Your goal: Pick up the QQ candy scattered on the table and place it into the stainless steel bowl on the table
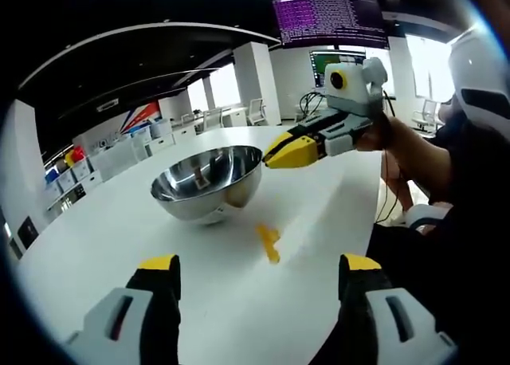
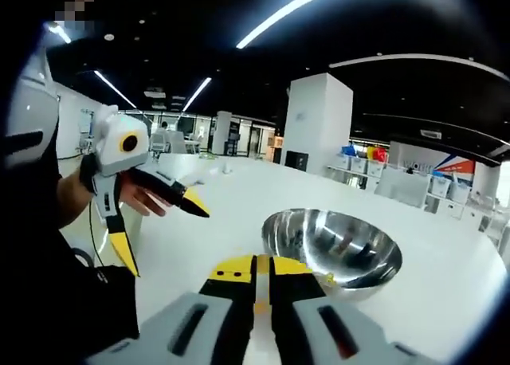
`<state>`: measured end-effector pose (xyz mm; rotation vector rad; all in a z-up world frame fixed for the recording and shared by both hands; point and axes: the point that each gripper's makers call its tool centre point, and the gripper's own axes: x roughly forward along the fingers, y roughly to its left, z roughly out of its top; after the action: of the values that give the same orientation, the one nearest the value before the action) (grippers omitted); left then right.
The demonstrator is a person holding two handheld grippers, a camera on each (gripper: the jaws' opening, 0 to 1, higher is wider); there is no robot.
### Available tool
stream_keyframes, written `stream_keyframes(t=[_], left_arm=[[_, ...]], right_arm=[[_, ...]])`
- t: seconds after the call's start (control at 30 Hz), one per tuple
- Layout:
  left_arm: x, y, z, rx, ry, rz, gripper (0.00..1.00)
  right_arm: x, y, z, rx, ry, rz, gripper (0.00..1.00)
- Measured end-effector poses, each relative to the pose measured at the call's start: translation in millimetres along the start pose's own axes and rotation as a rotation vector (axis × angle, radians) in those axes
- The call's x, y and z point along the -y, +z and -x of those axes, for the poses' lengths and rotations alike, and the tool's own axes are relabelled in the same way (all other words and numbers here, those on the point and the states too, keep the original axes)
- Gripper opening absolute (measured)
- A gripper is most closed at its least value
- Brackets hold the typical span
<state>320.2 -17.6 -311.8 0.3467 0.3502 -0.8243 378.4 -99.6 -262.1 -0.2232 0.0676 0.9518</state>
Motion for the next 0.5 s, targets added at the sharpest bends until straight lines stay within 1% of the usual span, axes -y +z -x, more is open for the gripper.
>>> stream_keyframes(t=[0.23,0.3,0.4,0.5], left_arm=[[-0.1,0.5,0.3,0.000,0.001,-0.002,0.81],[-0.3,0.7,0.0,-0.001,0.002,-0.004,0.81],[0.8,1.9,0.0,0.002,-0.002,-0.004,0.81],[0.9,1.7,0.5,0.001,-0.004,-0.009,0.81]], right_arm=[[14.9,19.4,-8.0,0.037,-0.037,0.018,0.05],[22.0,25.1,-12.3,0.048,-0.064,0.037,0.05],[31.2,26.1,-18.9,0.041,-0.089,0.047,0.05],[45.1,18.9,-28.4,0.023,-0.124,0.056,0.05]])
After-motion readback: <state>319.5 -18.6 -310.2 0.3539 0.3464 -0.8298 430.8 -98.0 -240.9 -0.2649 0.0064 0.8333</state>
